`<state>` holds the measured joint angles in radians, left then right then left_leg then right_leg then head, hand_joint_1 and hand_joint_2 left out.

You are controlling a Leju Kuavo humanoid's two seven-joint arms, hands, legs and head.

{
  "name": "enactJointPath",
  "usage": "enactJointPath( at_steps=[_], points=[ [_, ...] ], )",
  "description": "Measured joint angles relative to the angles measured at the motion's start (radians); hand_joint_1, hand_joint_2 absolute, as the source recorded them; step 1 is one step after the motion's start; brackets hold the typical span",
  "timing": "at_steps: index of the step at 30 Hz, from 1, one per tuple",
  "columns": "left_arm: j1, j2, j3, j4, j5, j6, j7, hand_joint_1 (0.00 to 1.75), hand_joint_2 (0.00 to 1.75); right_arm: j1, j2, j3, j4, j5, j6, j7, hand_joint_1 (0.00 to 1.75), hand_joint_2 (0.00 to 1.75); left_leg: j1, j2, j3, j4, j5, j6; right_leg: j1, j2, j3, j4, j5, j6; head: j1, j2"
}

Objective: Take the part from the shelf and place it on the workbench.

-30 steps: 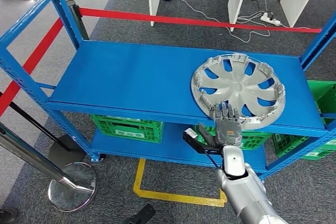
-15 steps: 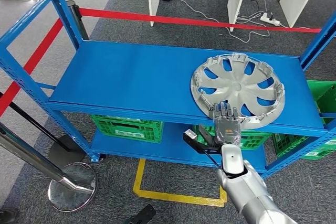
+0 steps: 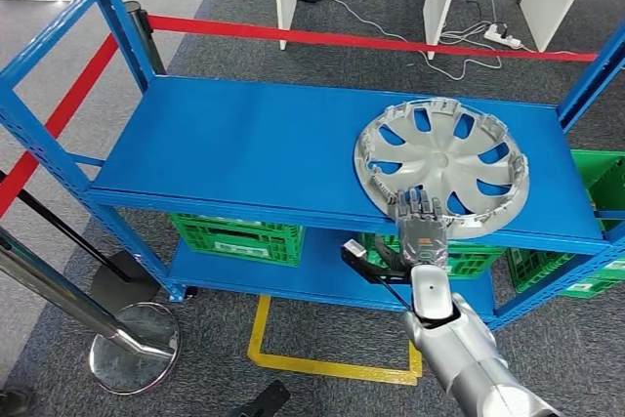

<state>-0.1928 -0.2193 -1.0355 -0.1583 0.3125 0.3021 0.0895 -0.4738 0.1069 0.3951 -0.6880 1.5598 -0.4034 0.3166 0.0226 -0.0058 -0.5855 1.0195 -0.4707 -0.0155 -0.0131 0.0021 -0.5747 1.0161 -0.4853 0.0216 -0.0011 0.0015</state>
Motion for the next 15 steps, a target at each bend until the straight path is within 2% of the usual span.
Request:
enactJointPath(
  at_steps=[5, 7, 8, 10, 11, 12, 15],
  points=[
    [0.0, 0.0, -0.003, 0.0, 0.007, 0.0, 0.0, 0.0, 0.0, -0.005, -0.002, 0.002, 0.001, 0.0, 0.014, 0.008, 0.03, 1.75, 0.0, 0.0, 0.0, 0.0, 0.0, 0.0, 0.0, 0.0, 0.0, 0.0, 0.0, 0.0, 0.0, 0.0],
    [0.0, 0.0, -0.004, 0.0, 0.011, 0.001, -0.001, 0.0, 0.0, -0.006, -0.002, 0.002, 0.0, 0.0, 0.018, 0.008, 0.3, 1.75, 0.0, 0.0, 0.0, 0.0, 0.0, 0.0, 0.0, 0.0, 0.0, 0.0, 0.001, 0.001, 0.0, 0.0],
    [0.0, 0.0, -0.004, 0.0, 0.012, 0.002, -0.002, 0.0, 0.0, -0.007, -0.002, 0.002, 0.0, 0.0, 0.02, 0.008, 0.58, 1.75, 0.0, 0.0, 0.0, 0.0, 0.0, 0.0, 0.0, 0.0, 0.0, 0.0, 0.001, 0.001, 0.0, 0.0],
    [0.0, 0.0, -0.008, 0.0, 0.017, 0.003, -0.003, 0.0, 0.0, -0.007, -0.003, 0.002, -0.002, 0.0, 0.024, 0.008, 1.28, 1.75, 0.0, 0.0, 0.0, 0.0, 0.0, 0.0, 0.0, 0.0, 0.0, 0.0, 0.001, 0.001, 0.0, 0.0],
    [0.0, 0.001, -0.01, 0.0, 0.02, 0.004, -0.004, 0.0, 0.0, -0.007, -0.004, 0.002, -0.004, 0.0, 0.026, 0.008, 1.56, 1.75, 0.0, 0.0, 0.0, 0.0, 0.0, 0.0, 0.0, 0.0, 0.0, 0.0, 0.001, 0.001, 0.0, 0.0],
    [0.0, 0.001, -0.012, 0.0, 0.022, 0.004, -0.004, 0.0, 0.0, -0.007, -0.005, 0.002, -0.006, 0.0, 0.028, 0.008, 1.71, 1.75, 0.0, 0.0, 0.0, 0.0, 0.0, 0.0, 0.0, 0.0, 0.0, 0.0, 0.001, 0.001, 0.0, 0.0],
    [0.0, 0.001, -0.017, 0.0, 0.026, 0.004, -0.005, 0.0, 0.0, -0.009, -0.007, 0.002, -0.014, 0.0, 0.032, 0.008, 1.75, 1.75, 0.0, 0.0, 0.0, 0.0, 0.001, 0.0, 0.0, 0.0, 0.0, 0.0, 0.001, 0.001, 0.0, 0.0]
  ],
)
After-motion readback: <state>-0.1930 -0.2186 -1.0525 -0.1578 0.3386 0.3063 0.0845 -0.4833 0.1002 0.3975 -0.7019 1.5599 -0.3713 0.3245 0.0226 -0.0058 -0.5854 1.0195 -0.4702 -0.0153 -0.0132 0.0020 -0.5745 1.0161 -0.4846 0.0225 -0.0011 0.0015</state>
